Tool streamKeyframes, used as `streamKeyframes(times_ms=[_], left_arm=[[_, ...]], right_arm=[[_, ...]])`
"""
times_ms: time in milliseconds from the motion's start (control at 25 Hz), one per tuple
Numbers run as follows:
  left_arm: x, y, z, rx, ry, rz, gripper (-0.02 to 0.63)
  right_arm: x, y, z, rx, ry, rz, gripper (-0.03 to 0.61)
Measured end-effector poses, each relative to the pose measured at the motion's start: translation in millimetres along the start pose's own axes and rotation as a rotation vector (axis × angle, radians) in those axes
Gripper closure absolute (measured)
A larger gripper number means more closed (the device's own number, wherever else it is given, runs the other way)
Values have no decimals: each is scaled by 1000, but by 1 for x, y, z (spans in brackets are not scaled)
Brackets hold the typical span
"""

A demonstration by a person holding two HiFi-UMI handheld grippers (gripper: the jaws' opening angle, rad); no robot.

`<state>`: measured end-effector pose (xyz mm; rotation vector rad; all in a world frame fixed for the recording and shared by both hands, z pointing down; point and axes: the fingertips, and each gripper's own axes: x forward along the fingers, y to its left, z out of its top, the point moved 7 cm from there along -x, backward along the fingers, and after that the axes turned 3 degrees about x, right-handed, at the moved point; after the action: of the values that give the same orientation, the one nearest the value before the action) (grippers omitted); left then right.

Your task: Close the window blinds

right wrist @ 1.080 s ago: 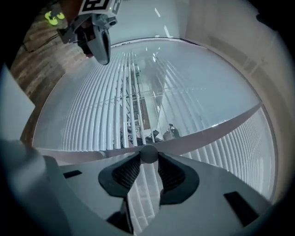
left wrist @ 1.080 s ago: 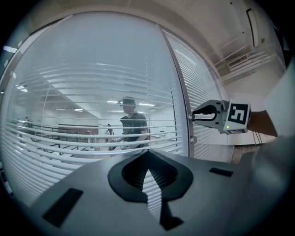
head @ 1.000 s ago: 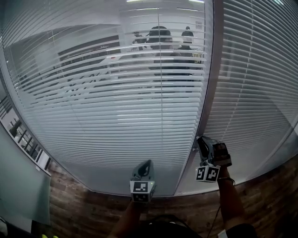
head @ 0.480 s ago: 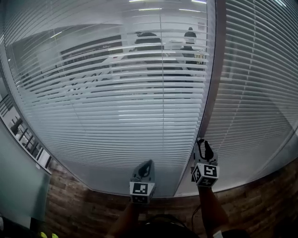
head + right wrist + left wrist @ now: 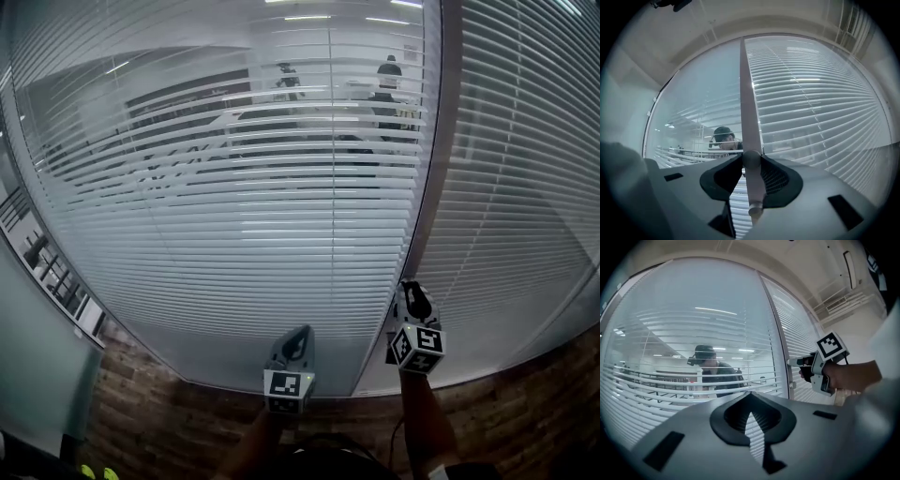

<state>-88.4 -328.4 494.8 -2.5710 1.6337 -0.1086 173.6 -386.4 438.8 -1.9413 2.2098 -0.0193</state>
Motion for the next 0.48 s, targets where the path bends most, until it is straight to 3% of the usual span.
streamKeyframes(times_ms=[240,480], left_arm=[[1,-6,-2,-2,30,-15,620],[0,-8,-1,11,44,-20,620]], right_arm=[[-4,-1,5,-64,11,5,451],[-2,3,4,-232,33,28,451]])
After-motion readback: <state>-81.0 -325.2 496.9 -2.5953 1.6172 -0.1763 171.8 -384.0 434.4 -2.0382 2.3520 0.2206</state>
